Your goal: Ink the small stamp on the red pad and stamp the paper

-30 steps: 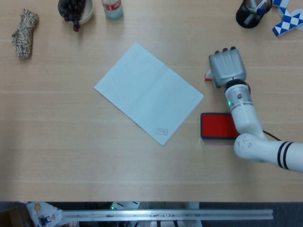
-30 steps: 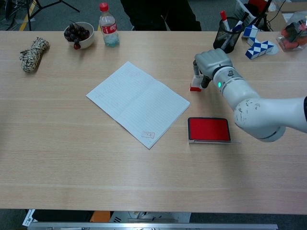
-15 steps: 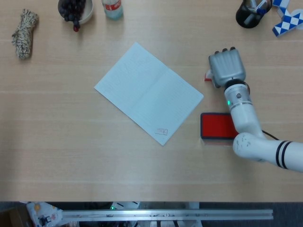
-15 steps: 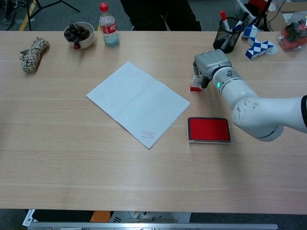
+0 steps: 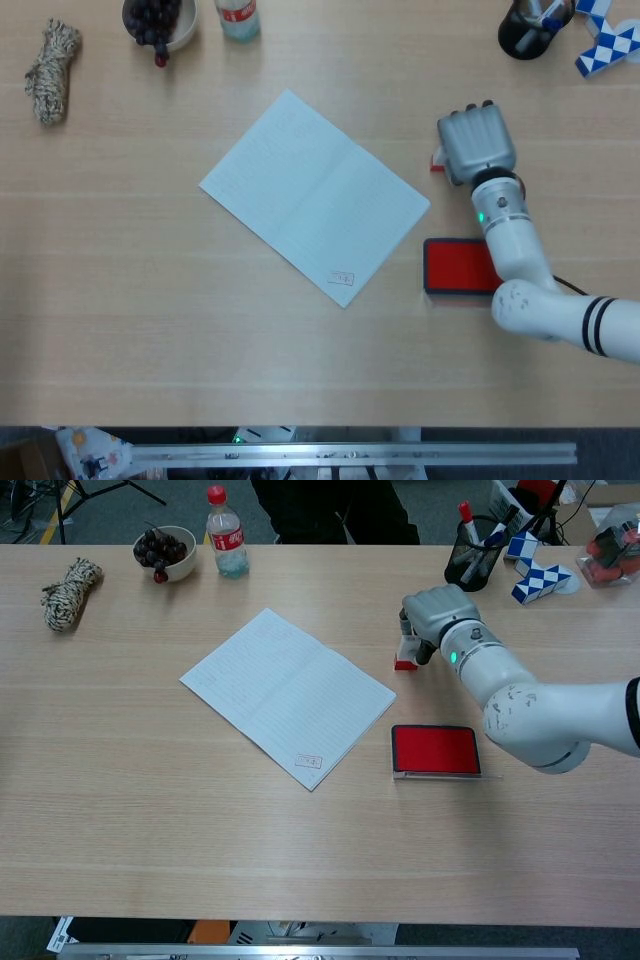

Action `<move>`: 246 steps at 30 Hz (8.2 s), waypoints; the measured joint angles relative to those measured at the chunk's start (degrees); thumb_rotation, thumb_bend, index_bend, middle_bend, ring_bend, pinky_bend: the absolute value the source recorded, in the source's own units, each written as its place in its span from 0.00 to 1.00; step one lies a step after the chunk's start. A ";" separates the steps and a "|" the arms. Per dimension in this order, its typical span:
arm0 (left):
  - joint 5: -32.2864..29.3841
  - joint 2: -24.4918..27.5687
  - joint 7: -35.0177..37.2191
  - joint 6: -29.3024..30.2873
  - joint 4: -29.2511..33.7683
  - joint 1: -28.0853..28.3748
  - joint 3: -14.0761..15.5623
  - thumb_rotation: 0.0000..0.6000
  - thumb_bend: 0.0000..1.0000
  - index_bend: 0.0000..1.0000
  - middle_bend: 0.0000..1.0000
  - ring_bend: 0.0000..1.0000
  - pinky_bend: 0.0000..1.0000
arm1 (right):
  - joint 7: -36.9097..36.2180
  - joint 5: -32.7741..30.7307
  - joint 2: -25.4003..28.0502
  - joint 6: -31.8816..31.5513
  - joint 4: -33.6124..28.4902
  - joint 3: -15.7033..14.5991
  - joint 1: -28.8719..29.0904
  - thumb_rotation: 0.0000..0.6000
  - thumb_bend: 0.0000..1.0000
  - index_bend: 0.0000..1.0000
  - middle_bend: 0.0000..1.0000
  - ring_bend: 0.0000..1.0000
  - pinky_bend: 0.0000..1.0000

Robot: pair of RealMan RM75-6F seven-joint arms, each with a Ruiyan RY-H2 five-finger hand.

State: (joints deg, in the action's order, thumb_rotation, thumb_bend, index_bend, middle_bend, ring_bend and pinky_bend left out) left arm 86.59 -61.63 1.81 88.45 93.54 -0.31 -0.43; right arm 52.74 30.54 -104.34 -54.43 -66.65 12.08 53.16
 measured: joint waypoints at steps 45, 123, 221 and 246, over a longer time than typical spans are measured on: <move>0.61 0.95 -2.01 -0.77 2.21 -0.19 1.04 1.00 0.19 0.12 0.11 0.19 0.17 | -16.60 43.67 21.89 -0.98 -24.44 -19.64 -13.69 1.00 0.36 0.67 0.51 0.39 0.34; 1.13 2.12 -0.74 0.25 2.88 -1.27 1.52 1.00 0.19 0.12 0.11 0.19 0.17 | -7.53 26.88 10.11 7.03 -15.42 -4.88 -4.43 1.00 0.36 0.69 0.53 0.41 0.34; 1.26 1.90 0.89 0.76 1.31 -2.02 1.42 1.00 0.19 0.11 0.11 0.19 0.17 | -5.20 18.67 9.83 2.27 -13.67 -9.47 0.74 1.00 0.36 0.72 0.55 0.41 0.34; 1.53 1.69 -0.79 -0.49 2.08 -1.41 1.83 1.00 0.19 0.11 0.11 0.19 0.17 | -10.00 19.68 11.81 4.19 -5.98 -11.79 -4.08 1.00 0.30 0.72 0.51 0.40 0.35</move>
State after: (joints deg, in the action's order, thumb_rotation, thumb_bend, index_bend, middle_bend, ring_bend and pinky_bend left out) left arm 88.13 -59.95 1.01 87.96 95.62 -1.73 1.40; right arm 42.74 50.21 -92.53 -50.24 -72.63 0.28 49.08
